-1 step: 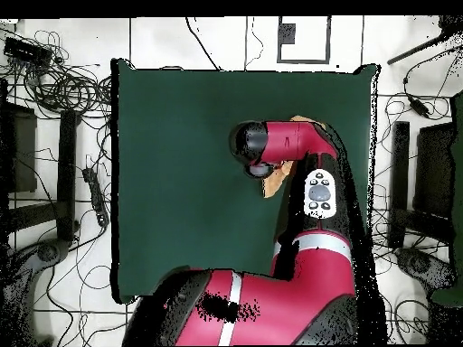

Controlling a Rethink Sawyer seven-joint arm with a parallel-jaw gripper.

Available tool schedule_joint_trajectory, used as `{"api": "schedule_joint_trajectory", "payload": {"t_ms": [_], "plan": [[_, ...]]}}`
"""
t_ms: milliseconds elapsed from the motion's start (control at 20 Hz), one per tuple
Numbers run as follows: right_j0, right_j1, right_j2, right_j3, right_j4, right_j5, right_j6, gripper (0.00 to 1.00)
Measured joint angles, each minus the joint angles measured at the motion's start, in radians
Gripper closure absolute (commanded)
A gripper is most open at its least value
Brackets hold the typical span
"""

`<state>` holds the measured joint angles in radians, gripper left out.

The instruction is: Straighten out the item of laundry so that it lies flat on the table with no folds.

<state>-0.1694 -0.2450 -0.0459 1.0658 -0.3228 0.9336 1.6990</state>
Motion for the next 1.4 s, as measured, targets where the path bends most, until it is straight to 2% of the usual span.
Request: {"api": "schedule_joint_trajectory", "payload": {"t_ms": [150,1200,1250,1400], "plan": [[-0.002,0.002,0.000,-0.003,-0.023,-0.006,0.000,0.00],[-0.004,0.011,-0.007,0.007,-0.025,-0.117,0.000,0.00],[-0.004,0.011,-0.008,0.007,-0.026,-0.117,0.000,1.00],[-0.005,0.010,-0.010,0.006,-0.027,-0.117,0.000,1.00]]}}
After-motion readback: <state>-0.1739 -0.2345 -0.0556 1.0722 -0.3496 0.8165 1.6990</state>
